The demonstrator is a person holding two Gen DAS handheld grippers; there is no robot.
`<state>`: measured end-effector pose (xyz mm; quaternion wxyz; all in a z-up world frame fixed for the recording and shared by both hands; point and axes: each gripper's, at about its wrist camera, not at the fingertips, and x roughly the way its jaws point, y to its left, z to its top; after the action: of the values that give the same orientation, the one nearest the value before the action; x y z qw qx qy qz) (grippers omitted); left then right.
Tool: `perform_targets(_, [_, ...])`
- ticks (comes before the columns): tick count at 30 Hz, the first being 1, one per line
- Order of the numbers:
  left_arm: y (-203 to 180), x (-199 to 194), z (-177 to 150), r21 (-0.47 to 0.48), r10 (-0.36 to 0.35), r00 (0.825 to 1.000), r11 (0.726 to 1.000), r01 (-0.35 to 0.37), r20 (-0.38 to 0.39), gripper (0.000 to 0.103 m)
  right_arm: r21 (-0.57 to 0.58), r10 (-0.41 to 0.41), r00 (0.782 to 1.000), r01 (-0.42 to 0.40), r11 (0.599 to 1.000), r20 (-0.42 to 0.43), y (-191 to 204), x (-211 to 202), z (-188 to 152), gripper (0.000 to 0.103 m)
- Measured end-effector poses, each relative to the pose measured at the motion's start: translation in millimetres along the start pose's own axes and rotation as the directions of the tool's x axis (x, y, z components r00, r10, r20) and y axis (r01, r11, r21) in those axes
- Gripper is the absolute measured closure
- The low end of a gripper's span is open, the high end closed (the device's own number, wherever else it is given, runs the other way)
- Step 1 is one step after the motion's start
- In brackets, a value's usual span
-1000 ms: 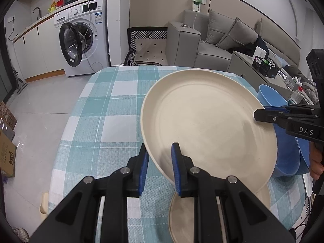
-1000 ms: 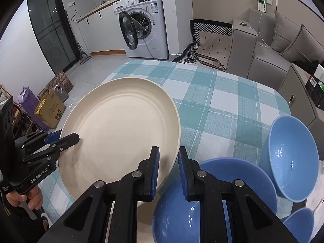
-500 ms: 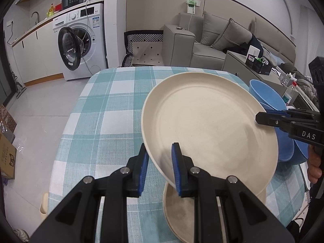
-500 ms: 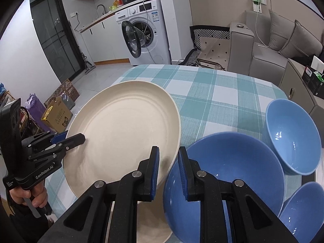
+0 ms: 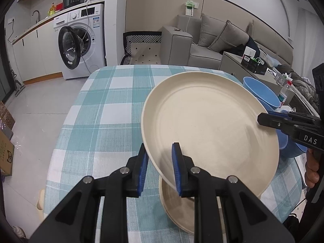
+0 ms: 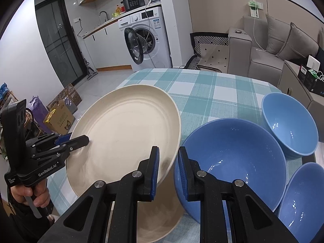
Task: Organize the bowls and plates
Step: 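Lift the cream plate with both grippers and carry it toward the plate stack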
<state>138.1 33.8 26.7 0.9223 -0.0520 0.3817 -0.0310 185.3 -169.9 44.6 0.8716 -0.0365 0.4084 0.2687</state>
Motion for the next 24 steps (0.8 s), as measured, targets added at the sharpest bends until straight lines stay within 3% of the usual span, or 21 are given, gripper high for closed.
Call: perform_targets(24, [-5, -6, -27, 0.020, 0.005, 1.000, 1.000, -0.004, -0.030, 0.080, 0.003, 0.021, 1.000, -0.021, 1.000, 0.012, 8, -7, -42, 0.084])
